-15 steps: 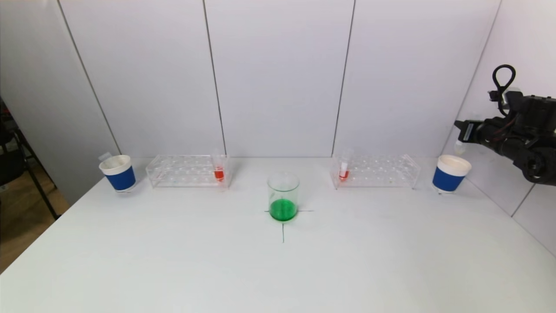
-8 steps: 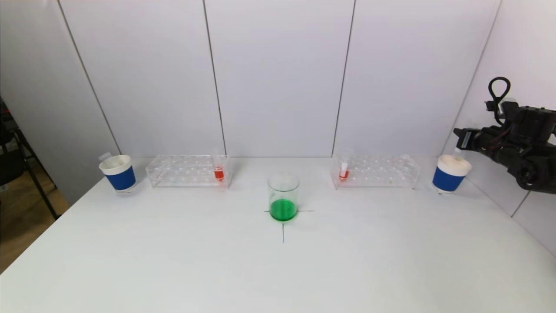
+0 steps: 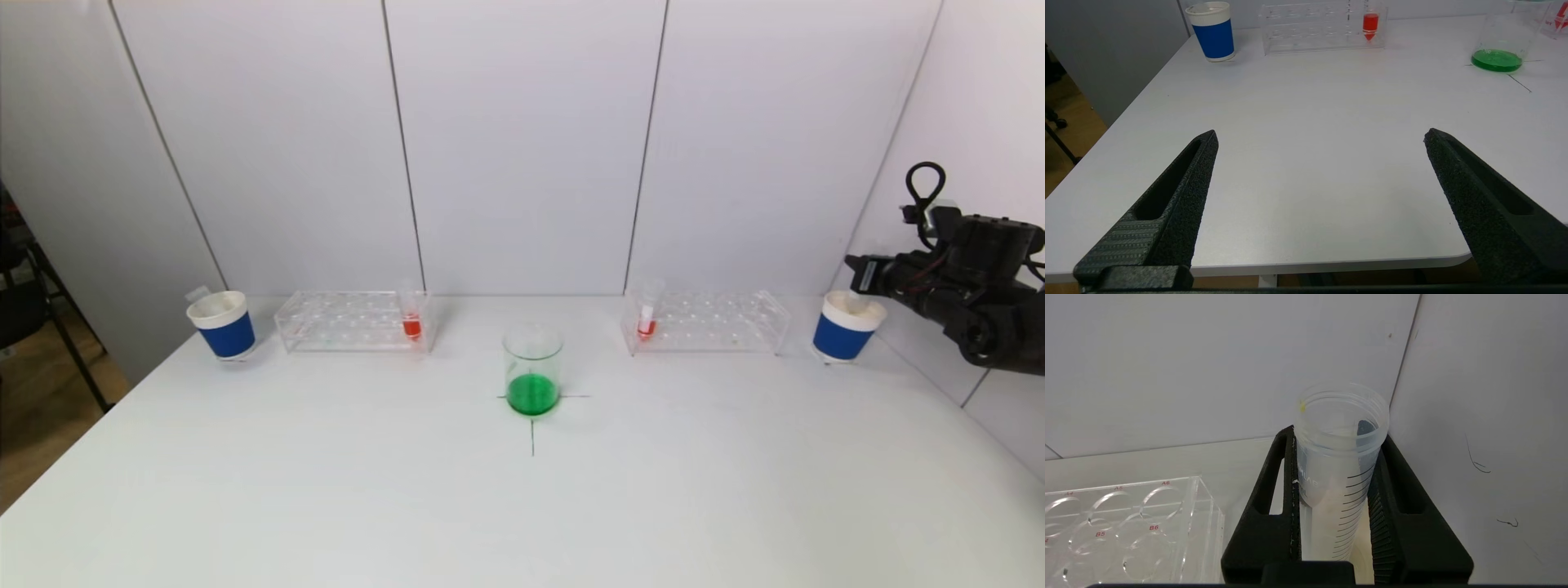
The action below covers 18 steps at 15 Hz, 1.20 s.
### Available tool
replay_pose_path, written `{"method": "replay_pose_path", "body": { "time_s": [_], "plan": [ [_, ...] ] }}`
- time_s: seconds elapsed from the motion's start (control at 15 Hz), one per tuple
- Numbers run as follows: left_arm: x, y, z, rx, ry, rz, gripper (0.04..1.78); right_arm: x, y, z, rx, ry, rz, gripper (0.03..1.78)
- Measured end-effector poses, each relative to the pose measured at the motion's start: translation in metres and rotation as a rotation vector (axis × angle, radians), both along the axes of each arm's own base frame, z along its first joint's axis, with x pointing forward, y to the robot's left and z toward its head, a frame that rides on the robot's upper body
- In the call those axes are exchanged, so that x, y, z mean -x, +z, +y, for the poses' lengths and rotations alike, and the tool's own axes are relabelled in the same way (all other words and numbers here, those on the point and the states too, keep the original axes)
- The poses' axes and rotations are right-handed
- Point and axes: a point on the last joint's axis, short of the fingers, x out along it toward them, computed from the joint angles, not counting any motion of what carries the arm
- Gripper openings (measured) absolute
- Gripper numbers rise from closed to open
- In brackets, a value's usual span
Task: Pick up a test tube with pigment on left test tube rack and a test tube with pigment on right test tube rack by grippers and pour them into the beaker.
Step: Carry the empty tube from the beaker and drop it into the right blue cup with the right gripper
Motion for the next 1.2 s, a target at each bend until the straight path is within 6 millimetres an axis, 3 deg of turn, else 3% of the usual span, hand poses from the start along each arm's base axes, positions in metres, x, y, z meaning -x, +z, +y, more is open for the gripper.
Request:
{"method": "replay_pose_path", "body": {
  "time_s": [1.2],
  "plan": [
    [0.0,0.0,0.0,0.0,-0.001,0.0,1.76,0.006,-0.012,0.0,0.003,0.001,0.007,0.52]
  ]
}}
